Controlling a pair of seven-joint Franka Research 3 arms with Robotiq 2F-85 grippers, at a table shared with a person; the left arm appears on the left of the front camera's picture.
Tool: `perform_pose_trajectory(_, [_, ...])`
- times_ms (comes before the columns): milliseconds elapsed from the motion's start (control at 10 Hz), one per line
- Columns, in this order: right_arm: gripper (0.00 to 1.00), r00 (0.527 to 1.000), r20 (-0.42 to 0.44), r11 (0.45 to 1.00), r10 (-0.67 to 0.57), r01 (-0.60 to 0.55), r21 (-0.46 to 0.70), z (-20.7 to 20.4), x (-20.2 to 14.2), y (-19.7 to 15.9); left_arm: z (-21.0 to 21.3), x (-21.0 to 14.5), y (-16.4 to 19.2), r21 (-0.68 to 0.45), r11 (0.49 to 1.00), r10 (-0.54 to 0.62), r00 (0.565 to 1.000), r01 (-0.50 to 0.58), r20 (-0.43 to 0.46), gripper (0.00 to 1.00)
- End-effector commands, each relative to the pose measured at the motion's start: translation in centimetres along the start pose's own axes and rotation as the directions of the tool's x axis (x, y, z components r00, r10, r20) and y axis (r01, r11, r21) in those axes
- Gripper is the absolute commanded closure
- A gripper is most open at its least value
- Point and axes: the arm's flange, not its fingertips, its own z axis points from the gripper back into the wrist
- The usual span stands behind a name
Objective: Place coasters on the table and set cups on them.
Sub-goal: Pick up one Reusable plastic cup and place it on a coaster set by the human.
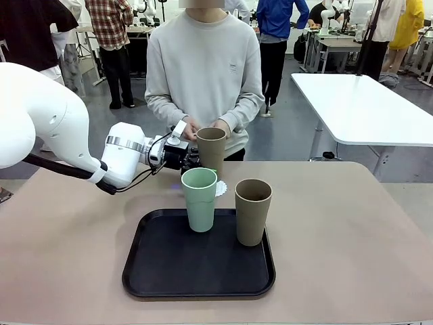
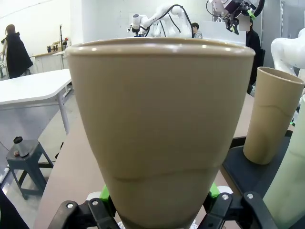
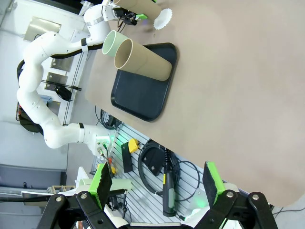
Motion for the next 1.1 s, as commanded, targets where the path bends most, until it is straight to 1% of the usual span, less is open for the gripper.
perform_pose_trajectory(0, [0.00,1.000,0.004,1.000,0.000,0.000,0.014,-0.1,0.1,0.0,-0.2,-0.4,0.1,-0.002,1.000,0.015,1.000,-0.015,-0.023,0.19])
perform_pose_trajectory(100, [0.00,1.000,0.004,1.000,0.000,0.000,0.014,-0.1,0.1,0.0,-0.2,-0.9,0.1,-0.001,1.000,0.010,1.000,-0.010,-0.027,0.19])
perform_pose_trajectory(400, [0.00,1.000,0.004,1.000,0.000,0.000,0.014,-0.1,0.1,0.0,-0.3,-2.0,0.0,-0.025,1.000,-0.002,1.000,0.002,-0.001,0.19])
perform_pose_trajectory(700, [0.00,1.000,0.004,1.000,0.000,0.000,0.014,-0.1,0.1,0.0,-0.3,-2.5,-0.1,-0.037,0.999,0.015,1.000,-0.015,0.006,0.19])
perform_pose_trajectory(1000, [0.00,1.000,0.004,1.000,0.000,0.000,0.014,-0.1,0.1,0.0,-0.4,-2.8,-0.2,-0.049,0.999,0.008,1.000,-0.007,0.012,0.19])
